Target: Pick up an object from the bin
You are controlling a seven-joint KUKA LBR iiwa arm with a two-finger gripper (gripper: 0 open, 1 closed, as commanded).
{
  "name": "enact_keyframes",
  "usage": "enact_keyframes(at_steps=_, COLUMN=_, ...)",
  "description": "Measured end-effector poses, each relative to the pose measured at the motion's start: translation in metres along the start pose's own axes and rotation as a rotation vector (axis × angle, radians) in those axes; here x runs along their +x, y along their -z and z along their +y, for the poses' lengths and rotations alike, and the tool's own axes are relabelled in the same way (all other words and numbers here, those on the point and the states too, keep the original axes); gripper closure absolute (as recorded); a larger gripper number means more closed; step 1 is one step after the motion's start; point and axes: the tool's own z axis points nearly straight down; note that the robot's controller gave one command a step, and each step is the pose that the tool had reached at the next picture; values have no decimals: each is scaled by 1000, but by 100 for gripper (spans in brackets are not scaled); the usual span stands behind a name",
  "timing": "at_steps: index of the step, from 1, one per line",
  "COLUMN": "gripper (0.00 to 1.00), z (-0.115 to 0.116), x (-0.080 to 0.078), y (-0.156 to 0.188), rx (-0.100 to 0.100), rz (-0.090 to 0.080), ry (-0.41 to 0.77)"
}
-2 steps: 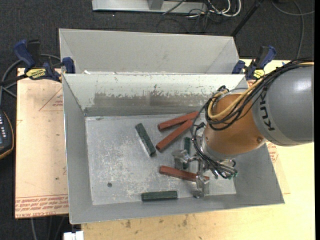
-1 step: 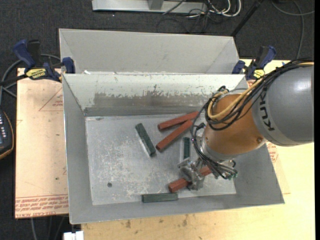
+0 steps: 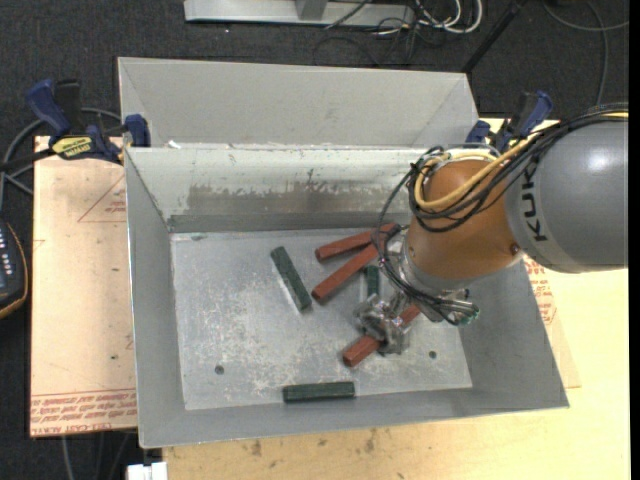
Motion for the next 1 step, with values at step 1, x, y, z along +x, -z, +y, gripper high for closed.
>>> enact_keyframes(at_steps=1, gripper=100, z=1, x=-17, y=131, rx=7, rz=-8, ry=64)
